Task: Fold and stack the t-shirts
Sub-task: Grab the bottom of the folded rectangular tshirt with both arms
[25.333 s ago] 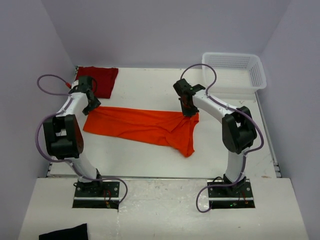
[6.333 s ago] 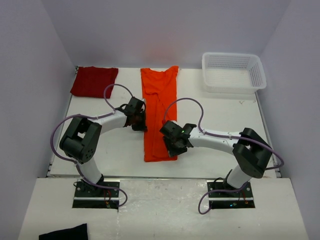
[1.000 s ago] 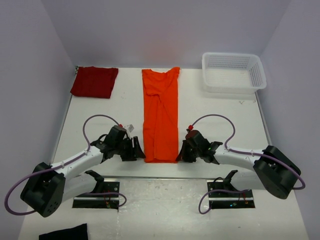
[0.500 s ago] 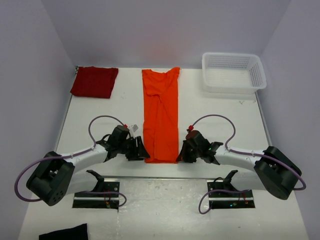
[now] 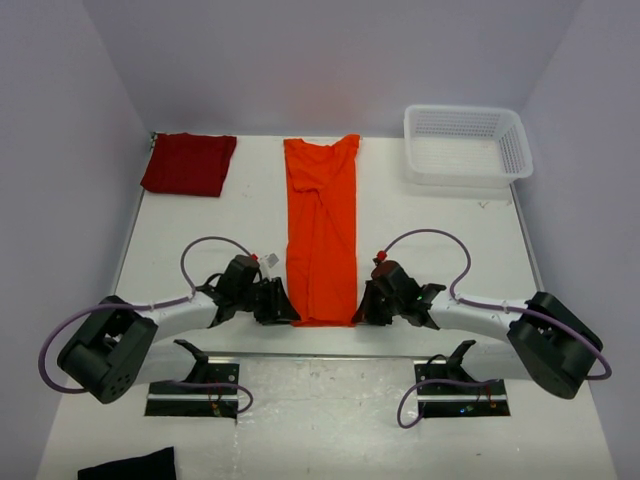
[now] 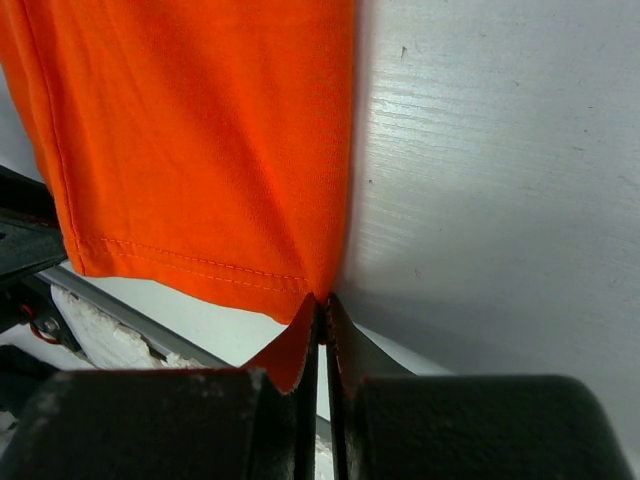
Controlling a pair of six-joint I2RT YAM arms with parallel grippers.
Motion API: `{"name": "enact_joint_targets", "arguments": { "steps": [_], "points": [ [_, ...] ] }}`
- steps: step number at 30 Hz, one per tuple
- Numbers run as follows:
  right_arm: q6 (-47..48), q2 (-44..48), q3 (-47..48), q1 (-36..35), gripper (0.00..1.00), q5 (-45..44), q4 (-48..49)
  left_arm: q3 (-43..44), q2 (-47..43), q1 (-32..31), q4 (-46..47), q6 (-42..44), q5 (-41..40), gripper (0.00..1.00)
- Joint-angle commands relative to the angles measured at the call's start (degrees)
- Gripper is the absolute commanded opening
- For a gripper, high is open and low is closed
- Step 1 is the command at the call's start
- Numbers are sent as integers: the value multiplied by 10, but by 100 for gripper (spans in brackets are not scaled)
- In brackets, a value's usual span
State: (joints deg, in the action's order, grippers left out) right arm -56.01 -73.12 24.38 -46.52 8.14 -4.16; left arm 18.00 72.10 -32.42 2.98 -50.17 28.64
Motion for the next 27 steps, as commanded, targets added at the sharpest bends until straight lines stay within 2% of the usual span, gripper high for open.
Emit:
{"name": "enact_joint_targets", "arguments": {
  "steps": [1, 4, 5, 7, 11, 27],
  "points": [
    [3, -11, -4, -4, 0, -7, 1, -18, 16, -5, 37, -14, 14, 34],
    [4, -13, -4, -5, 0, -8, -1, -22, 20, -8, 45, -18, 18, 24],
    [4, -12, -3, -4, 0, -10, -1, -23, 19, -8, 45, -18, 18, 12],
    [5, -13, -1, -4, 0, -14, -8, -27, 17, -8, 45, -19, 21, 0],
    [6, -6, 2, -5, 0, -37, -34, -39, -1, -8, 33, -22, 19, 0],
    [-7, 47, -10, -15, 0, -95, -108, -61, -131, -3, -112, -19, -33, 0]
  ]
}}
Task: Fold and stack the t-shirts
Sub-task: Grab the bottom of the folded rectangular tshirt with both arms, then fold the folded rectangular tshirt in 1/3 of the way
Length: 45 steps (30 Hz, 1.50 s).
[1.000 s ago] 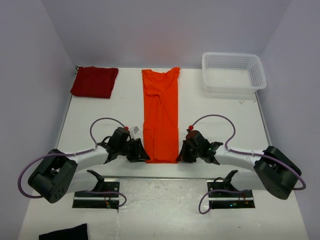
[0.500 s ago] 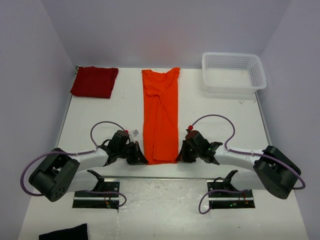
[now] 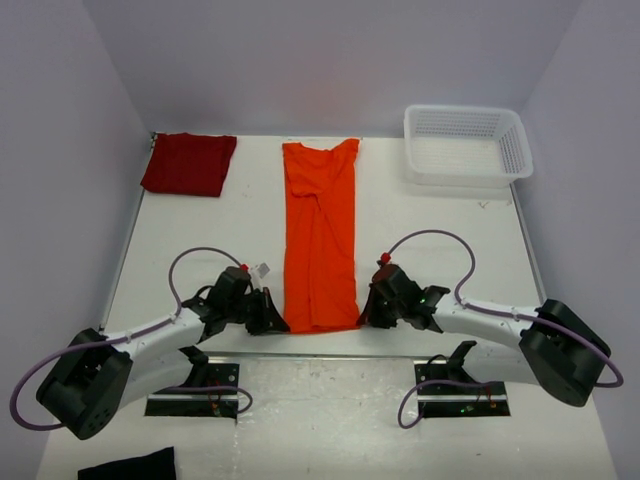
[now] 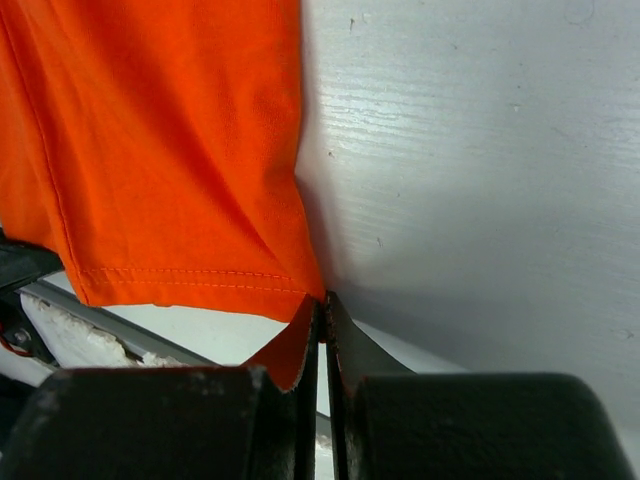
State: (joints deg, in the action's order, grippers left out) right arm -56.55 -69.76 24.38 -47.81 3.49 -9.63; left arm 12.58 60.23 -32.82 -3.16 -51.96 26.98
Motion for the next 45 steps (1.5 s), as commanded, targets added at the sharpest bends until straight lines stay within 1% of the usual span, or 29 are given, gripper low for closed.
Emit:
{"name": "enact_joint_targets", "arguments": {
  "steps": [1, 12, 17, 20, 22, 25, 28, 29, 31, 34, 36, 39, 42, 45],
  "points": [
    [-4, 14, -9, -3, 0, -50, -55, -9, -14, 3, -52, -1, -17, 0],
    [-21, 19, -4, -18, 0, -62, -79, -20, -32, 27, -87, 25, -10, 0],
    [-21, 23, 2, -18, 0, -74, -94, -33, -39, 35, -80, 27, 3, 0],
    [-16, 22, 1, -21, 0, -63, -87, -36, -31, 35, -63, 33, 24, 0],
    [-12, 18, 7, -30, 0, -59, -86, -32, -26, 35, -62, 42, 32, 0],
    [-14, 18, 17, -68, 0, -72, -90, -14, -26, 34, -86, 59, 23, 0],
    [-11, 20, 36, -96, 0, -88, -106, 12, -51, 34, -134, 72, -10, 0],
    [-9, 22, 44, -101, 0, -95, -123, 32, -67, 34, -161, 79, -31, 0],
    [-2, 25, 69, -112, 0, -116, -144, 54, -91, 34, -188, 88, -50, 0],
    [11, 42, 114, -116, 0, -153, -215, 96, -107, 34, -220, 100, -69, 0],
    [22, 57, 145, -116, 0, -176, -237, 127, -105, 35, -237, 108, -81, 0],
    [45, 48, 191, -116, 0, -196, -272, 161, -83, 34, -240, 109, -94, 0],
    [75, 18, 240, -100, 0, -212, -288, 198, -43, 34, -210, 111, -98, 0],
    [115, -40, 290, -60, 0, -212, -289, 258, 40, 34, -194, 121, -109, 0]
  ]
}}
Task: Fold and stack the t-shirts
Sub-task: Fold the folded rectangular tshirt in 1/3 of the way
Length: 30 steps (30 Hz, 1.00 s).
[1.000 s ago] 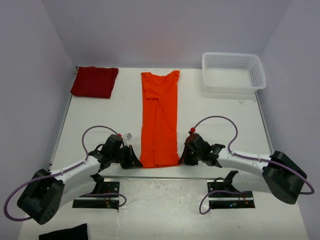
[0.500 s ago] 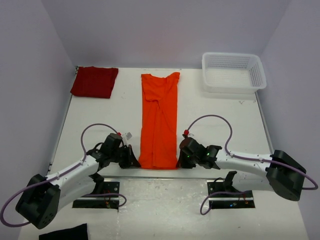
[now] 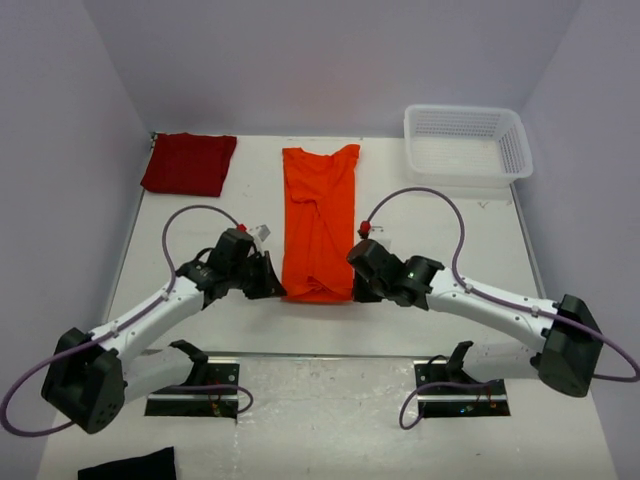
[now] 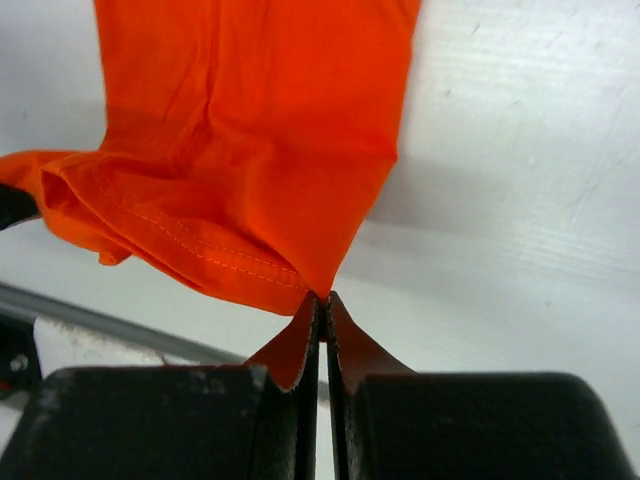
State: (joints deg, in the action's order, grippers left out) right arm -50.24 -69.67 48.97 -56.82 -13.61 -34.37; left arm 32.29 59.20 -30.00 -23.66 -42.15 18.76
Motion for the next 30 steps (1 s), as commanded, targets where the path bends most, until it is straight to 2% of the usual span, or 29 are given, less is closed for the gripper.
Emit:
{"name": "enact_joint_targets", "arguments": {
  "steps": [1, 6, 14, 20, 30],
  "points": [
    [64, -55, 59, 40, 0, -41, -41, 95, 67, 6, 14, 26, -31, 0],
    [137, -135, 147, 107, 0, -33, -39, 220, 190, 16, 14, 50, -55, 0],
    [222, -250, 263, 185, 0, 9, -30, 351, 335, 66, 20, 66, -44, 0],
    [264, -339, 353, 233, 0, 49, -32, 397, 391, 96, 27, 72, -29, 0],
    [299, -455, 499, 275, 0, 104, -66, 487, 492, 132, 36, 77, 11, 0]
  ]
}}
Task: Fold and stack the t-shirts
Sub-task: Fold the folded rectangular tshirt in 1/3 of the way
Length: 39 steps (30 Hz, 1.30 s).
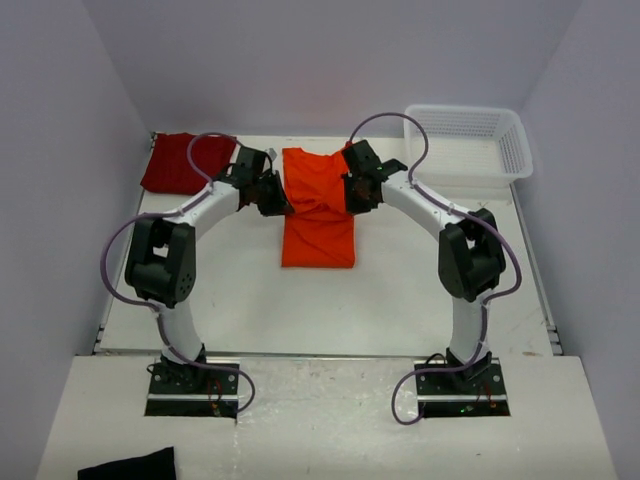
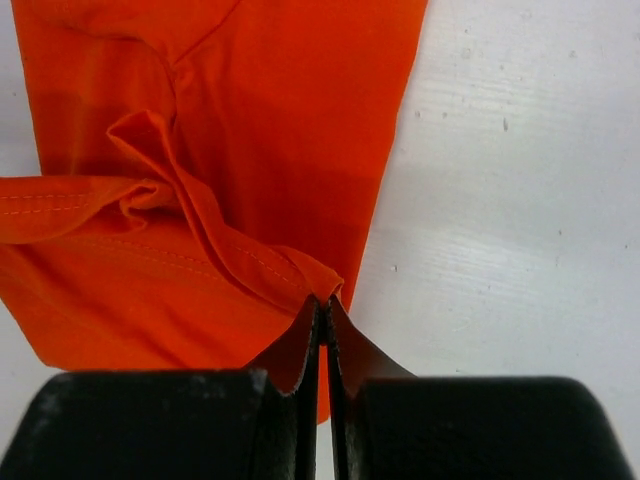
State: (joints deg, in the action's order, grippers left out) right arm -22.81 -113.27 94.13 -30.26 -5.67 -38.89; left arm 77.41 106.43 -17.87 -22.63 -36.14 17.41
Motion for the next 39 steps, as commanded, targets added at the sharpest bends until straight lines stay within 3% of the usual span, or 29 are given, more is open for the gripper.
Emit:
{"name": "enact_joint_targets", "arguments": {
  "steps": [1, 8, 9, 11, 12, 14, 15, 16, 19, 21, 25, 28, 29, 30, 31, 32, 33, 35, 39],
  "points": [
    [29, -35, 64, 12, 0, 29, -22, 43, 27, 13, 26, 17, 29, 0],
    [41, -100, 135, 29, 0, 46, -38, 113, 113, 15, 27, 35, 62, 3],
    [50, -110, 155, 30, 1, 42, -45, 115, 117, 16, 29, 38, 61, 13],
    [65, -129, 170, 31, 21, 25, -42, 114, 116, 17, 46, 54, 54, 25],
    [77, -133, 184, 31, 39, -5, -38, 110, 110, 17, 57, 60, 34, 36],
    [93, -123, 187, 33, 46, -36, -22, 92, 77, 17, 82, 82, 5, 44],
    [99, -115, 187, 35, 52, -63, -2, 85, 59, 16, 100, 91, -47, 48],
    [106, -108, 190, 36, 55, -73, 3, 73, 42, 15, 112, 101, -65, 58],
    [113, -79, 207, 46, 61, -99, -15, 23, -44, 16, 159, 120, -123, 72],
    [105, -44, 198, 46, 61, -105, -36, -7, -92, 16, 173, 109, -101, 76],
    [68, 38, 78, 46, 62, -65, -8, -35, -101, 8, 138, 79, -25, 79],
    [49, 77, 21, 47, 61, -26, 19, -72, -92, -15, 177, 71, 62, 68],
    [40, 82, 13, 47, 37, 10, 18, -90, -78, -21, 207, 63, 88, 55],
    [24, 87, -8, 47, 2, 42, 21, -97, -69, -32, 218, 55, 135, 14],
    [10, 98, -23, 48, 0, 78, 26, -104, -59, -37, 246, 46, 155, 0],
    [3, 106, -45, 47, 0, 179, 67, -114, -37, -41, 283, 28, 175, 0],
    [-20, 113, -90, 47, 0, 218, 88, -117, -25, -49, 303, 19, 216, 0],
    [-50, 123, -125, 47, 0, 242, 132, -121, 6, -55, 355, -8, 243, 0],
    [-51, 86, -135, 43, 0, 250, 117, -95, 55, -67, 378, -21, 278, 0]
  ]
}}
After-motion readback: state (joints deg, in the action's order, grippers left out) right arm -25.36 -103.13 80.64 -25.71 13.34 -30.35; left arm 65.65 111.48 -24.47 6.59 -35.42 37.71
